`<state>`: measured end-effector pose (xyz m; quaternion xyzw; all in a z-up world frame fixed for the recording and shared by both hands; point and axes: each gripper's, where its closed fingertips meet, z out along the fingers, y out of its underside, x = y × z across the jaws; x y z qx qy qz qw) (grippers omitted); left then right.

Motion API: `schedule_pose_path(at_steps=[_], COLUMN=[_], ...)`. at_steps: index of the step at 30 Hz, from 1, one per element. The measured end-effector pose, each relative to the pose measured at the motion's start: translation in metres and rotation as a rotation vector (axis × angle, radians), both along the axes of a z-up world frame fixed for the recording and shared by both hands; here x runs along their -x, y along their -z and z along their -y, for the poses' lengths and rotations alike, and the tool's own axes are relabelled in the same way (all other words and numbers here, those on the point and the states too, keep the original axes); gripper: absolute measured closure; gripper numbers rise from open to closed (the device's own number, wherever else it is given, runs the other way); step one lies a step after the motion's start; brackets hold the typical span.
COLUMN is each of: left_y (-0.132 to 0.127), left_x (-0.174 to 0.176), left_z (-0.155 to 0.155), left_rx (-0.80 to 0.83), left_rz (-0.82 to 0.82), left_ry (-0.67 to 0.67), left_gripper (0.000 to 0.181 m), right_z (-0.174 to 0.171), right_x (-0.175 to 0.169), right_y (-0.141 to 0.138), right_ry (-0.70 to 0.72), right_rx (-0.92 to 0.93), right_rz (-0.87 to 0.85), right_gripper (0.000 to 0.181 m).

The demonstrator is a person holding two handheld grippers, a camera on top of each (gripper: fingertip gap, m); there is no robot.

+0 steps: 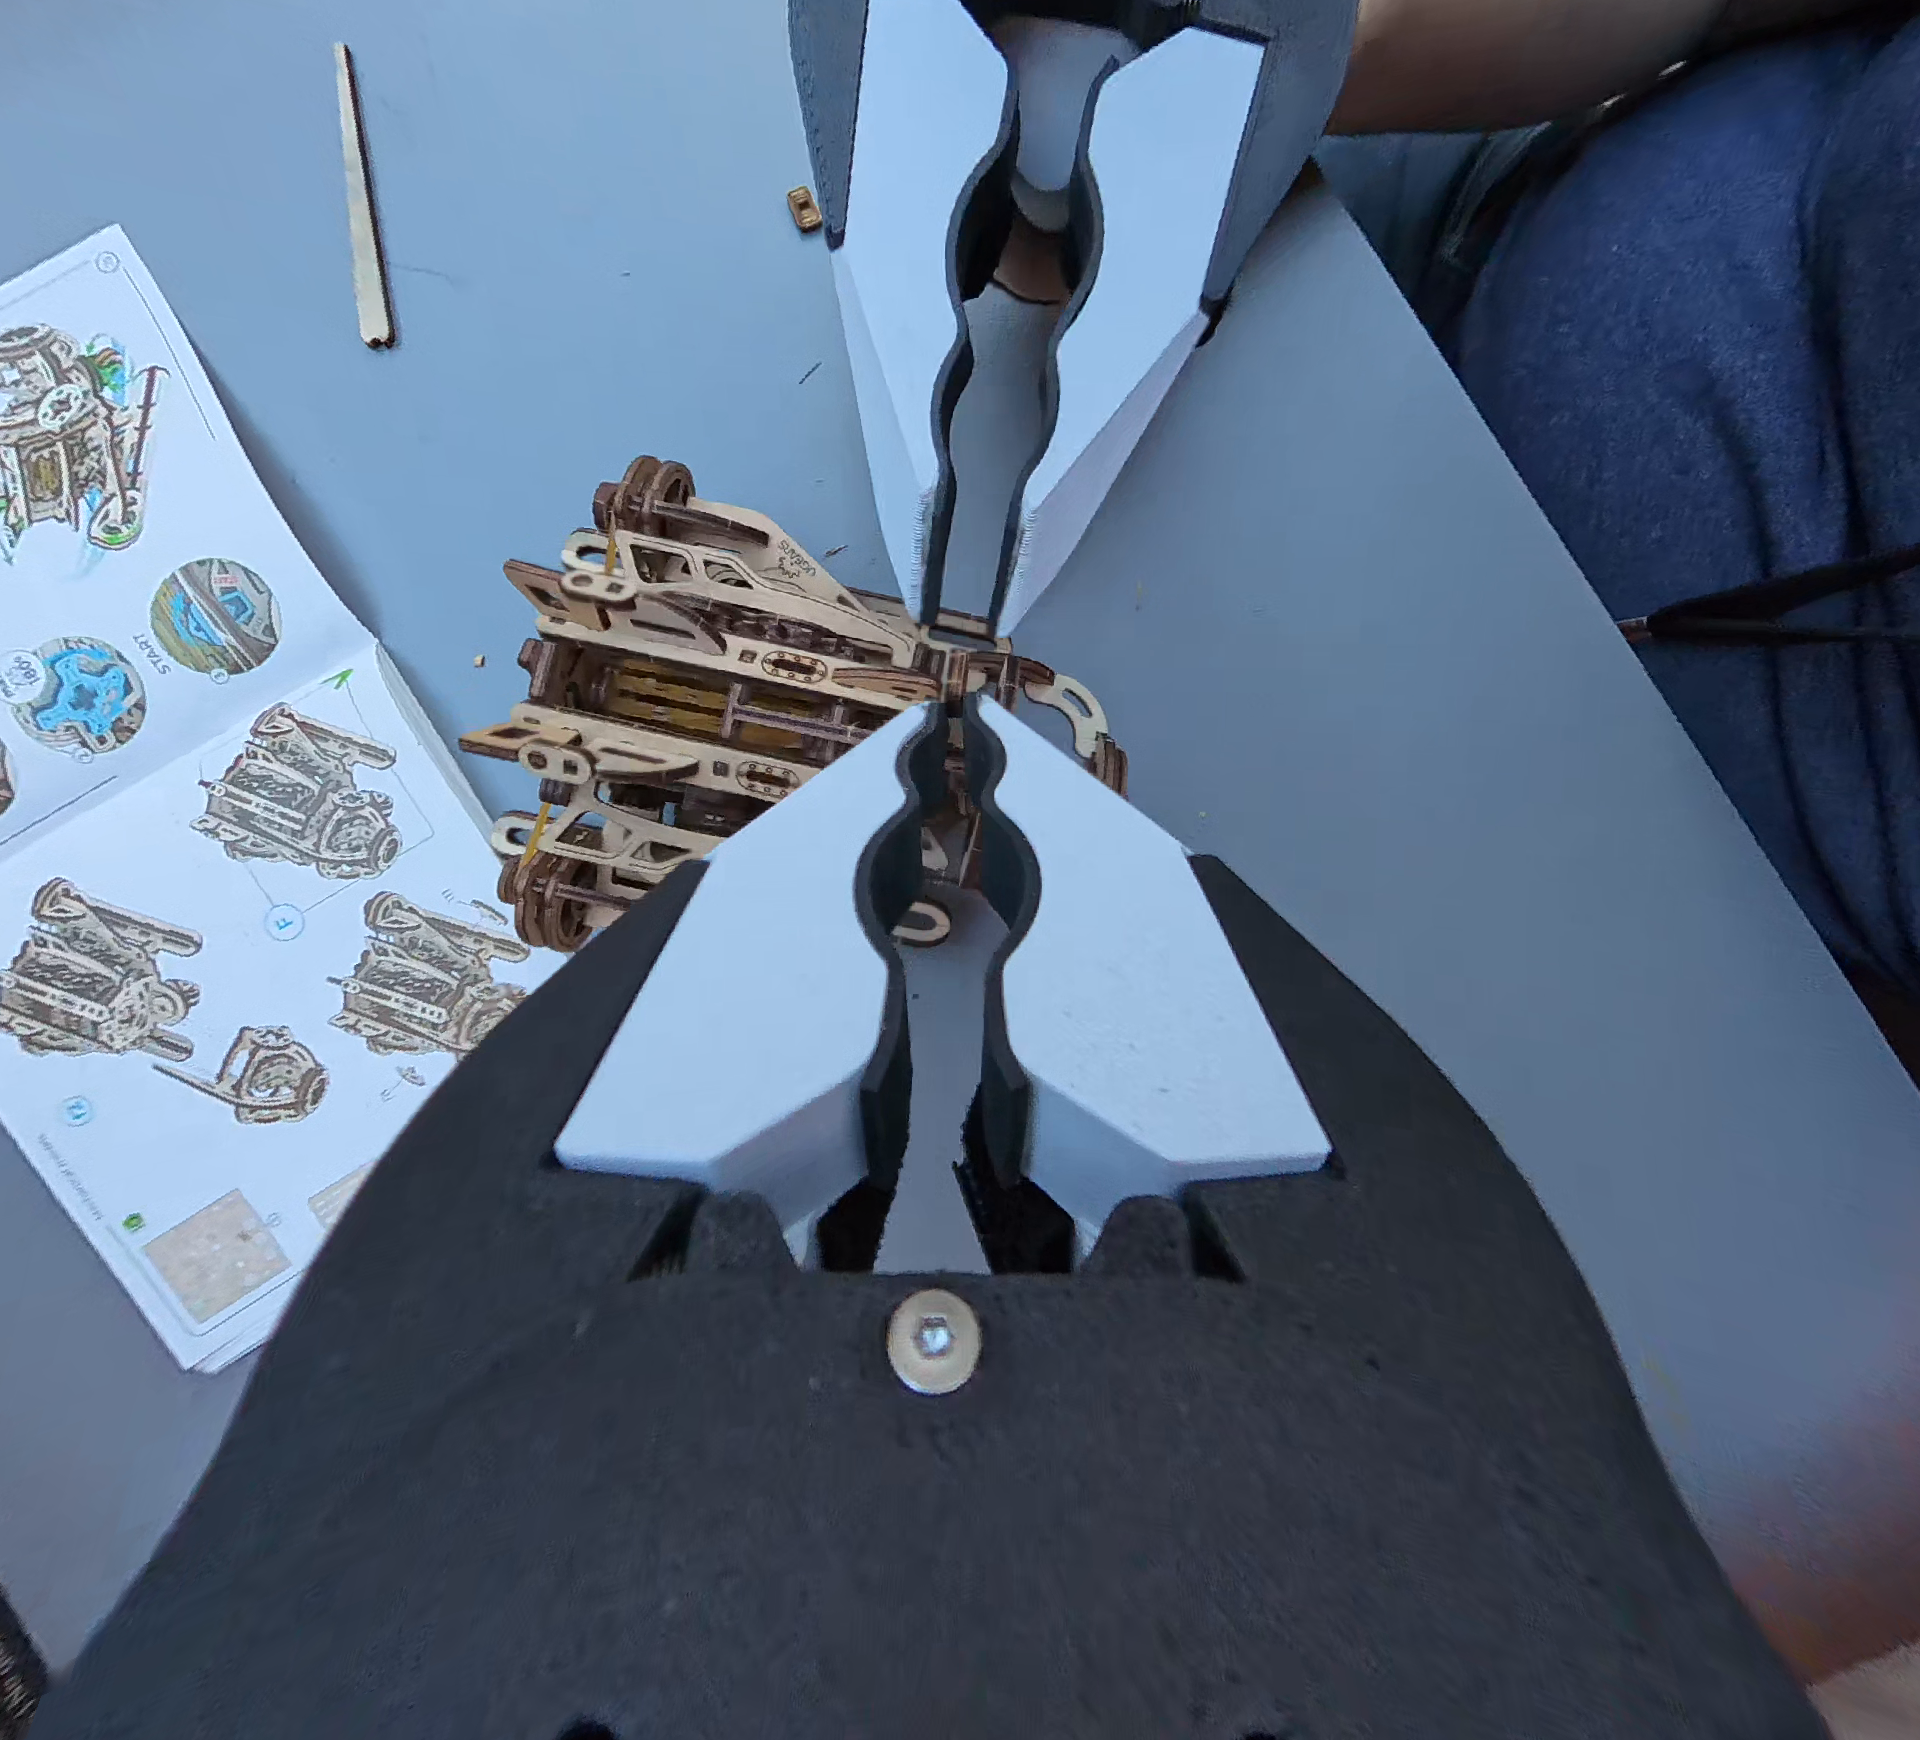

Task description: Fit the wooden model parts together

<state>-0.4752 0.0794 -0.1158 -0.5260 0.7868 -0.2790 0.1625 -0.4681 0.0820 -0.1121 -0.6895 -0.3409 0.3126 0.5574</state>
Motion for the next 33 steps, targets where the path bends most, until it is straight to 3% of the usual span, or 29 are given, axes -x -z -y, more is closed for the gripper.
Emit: schedule_pose_path(at_steps=[5,20,24,33], left_y=[-0.0009,-0.0041,-0.0040,-0.0067], left_x=[-0.0046,-0.0046,-0.0054,-0.0076], left_z=[0.0008,0.0007,0.0020,0.0018], left_rx=[-0.022,-0.016,-0.012,-0.009], left_rz=[-0.041,-0.015,-0.010,0.007], left_ry=[0.011,0.012,0.015,0.010], left_gripper=[0.181,0.181,0.181,0.181], right_z=[-0.0015,-0.0005,-0.0002,-0.0009], right_x=[0.0016,0.0008,-0.0007,0.0001], right_y=[-0.0047,-0.0080,-0.0081,-0.0094], right_ry=[-0.013,-0.068,-0.065,-0.055], right_rx=[0.010,-0.010,-0.009,-0.027], right_rz=[-0.009,-0.011,-0.006,0.000], right_gripper=[0.180,0.181,0.174,0.180])
